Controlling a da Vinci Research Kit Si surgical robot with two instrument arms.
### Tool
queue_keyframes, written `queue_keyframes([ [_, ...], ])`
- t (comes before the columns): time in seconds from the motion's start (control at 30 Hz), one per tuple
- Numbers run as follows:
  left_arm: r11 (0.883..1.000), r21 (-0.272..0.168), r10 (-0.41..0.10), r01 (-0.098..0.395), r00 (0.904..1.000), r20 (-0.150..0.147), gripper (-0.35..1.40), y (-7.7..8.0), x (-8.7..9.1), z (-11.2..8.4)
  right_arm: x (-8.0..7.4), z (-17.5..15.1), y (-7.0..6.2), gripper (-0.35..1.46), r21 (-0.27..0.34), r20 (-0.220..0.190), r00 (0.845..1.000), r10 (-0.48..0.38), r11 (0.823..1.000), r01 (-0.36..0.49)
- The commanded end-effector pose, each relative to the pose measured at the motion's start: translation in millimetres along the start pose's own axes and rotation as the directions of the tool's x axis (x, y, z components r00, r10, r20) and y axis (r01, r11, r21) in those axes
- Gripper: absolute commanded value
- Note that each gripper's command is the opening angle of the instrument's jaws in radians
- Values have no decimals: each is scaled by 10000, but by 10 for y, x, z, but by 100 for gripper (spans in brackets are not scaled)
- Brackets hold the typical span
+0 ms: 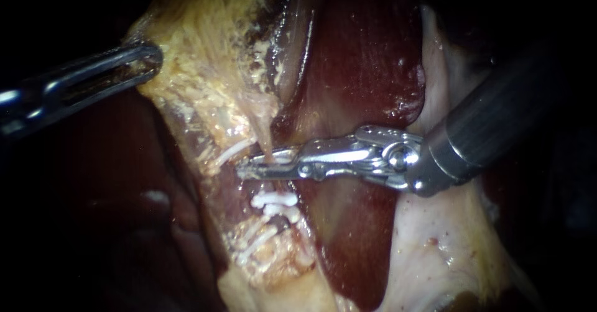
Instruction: Going back third clip right tube
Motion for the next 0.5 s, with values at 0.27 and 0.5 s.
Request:
queue_keyframes([
  [0.27, 10000, 9, 0, 0, 10000, 1, -35, 0, 0, 0, 0, -4, -1, 50, -92, -47, 9986, -531, 9985, 531],
  [0.5, 10000, -18, 1, -1, 10000, 8, -35, 0, 0, -1, -3, -13, -5, 60, -247, -231, 9858, -1662, 9859, 1656],
])
